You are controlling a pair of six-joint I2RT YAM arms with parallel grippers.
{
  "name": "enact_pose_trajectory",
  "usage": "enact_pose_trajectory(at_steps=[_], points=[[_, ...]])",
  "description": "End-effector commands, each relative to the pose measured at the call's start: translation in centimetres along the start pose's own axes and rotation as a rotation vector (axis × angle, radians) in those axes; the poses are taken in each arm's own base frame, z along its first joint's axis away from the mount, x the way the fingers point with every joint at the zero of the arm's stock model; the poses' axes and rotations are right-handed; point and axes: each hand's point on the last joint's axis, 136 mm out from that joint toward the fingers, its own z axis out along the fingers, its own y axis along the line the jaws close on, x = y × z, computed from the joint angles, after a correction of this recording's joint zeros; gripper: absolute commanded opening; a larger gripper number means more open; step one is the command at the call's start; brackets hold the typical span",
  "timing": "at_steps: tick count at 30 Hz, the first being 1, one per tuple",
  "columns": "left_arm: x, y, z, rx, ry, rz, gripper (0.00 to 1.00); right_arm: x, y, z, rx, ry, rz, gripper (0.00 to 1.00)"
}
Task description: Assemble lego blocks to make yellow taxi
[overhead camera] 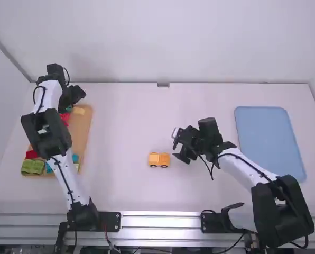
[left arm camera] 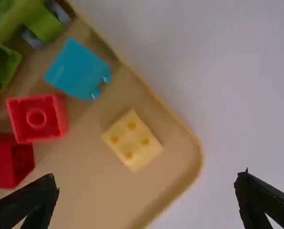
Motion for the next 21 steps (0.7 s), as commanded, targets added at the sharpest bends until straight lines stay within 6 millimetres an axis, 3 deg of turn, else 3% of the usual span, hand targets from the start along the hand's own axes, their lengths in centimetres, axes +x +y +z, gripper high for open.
enact_pose_trajectory(at_steps=[1, 9, 14, 21], points=[[0.3, 0.3, 0.9, 0.000, 0.006, -0.074, 0.99, -0.4, -0.2, -0.3, 0.007, -0.010, -0.001, 0.98], [0.6, -0.2, 1.9, 0.012, -0.006, -0.082, 0.99, -0.2, 0.1, -0.3, -0.001, -0.001, 0.004, 0.98], [0.4, 0.0, 2.1, 0.023, -0.010, -0.243, 0.99, -0.1, 0.1, -0.3, -0.003, 0.001, 0.007, 0.98], [1.5, -0.3, 2.3, 0.034, 0.033, -0.240, 1.00, -0.1, 0.1, -0.3, -0.003, 0.002, 0.006, 0.98]])
